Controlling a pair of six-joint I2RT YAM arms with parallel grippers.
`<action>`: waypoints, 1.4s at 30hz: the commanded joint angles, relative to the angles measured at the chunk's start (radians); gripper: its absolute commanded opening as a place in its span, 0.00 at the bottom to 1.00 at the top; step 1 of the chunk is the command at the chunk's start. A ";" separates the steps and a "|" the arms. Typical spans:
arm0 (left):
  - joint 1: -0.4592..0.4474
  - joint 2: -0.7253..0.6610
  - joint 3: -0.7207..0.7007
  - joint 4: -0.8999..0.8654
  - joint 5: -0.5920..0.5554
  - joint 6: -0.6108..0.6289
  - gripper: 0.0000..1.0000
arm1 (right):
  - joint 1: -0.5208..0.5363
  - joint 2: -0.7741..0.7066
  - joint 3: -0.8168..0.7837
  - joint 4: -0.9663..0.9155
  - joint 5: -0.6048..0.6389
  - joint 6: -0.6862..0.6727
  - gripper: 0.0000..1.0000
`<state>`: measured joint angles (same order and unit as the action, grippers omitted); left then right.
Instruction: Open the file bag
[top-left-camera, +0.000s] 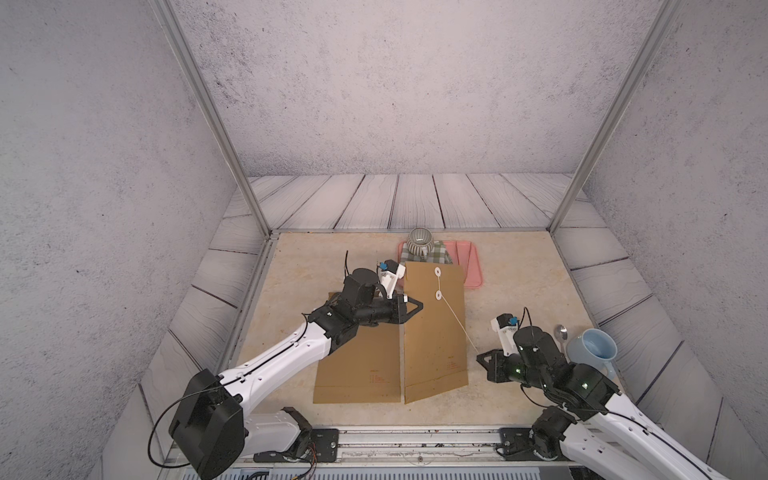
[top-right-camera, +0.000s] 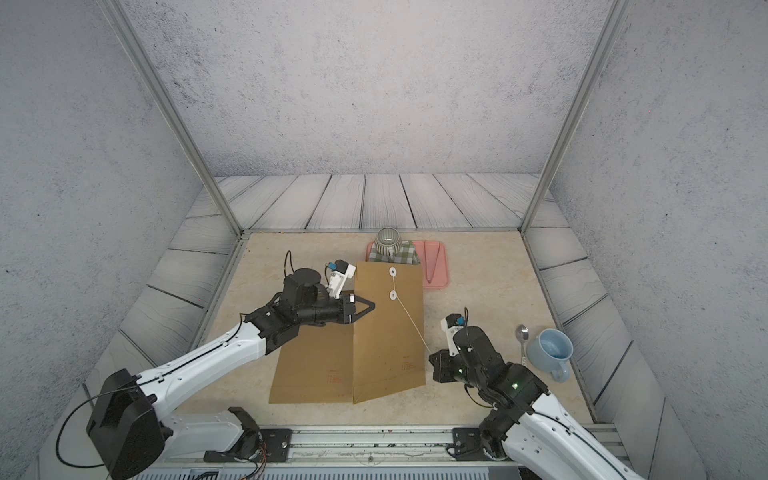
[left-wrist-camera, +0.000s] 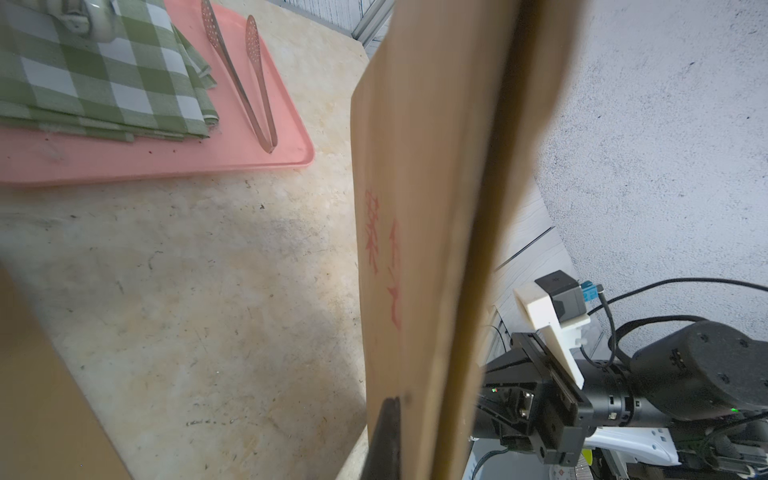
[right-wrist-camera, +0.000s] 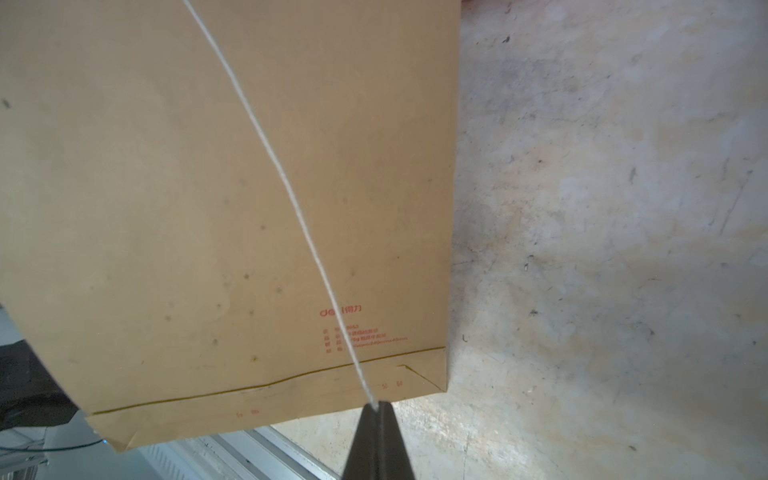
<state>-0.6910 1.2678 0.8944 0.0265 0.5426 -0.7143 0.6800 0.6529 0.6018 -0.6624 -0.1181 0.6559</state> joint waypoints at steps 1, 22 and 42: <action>0.005 0.001 0.016 0.014 -0.003 0.019 0.00 | 0.002 0.076 0.125 0.042 0.036 -0.033 0.00; 0.005 0.079 0.000 0.026 -0.068 0.042 0.00 | 0.249 0.088 0.263 0.237 -0.181 -0.099 0.00; 0.029 -0.052 0.023 -0.058 -0.042 0.055 0.00 | 0.209 0.056 0.340 -0.345 0.835 0.077 0.00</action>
<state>-0.6735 1.2579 0.8948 -0.0120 0.4942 -0.6880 0.9062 0.6731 0.8806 -0.9489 0.5068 0.7246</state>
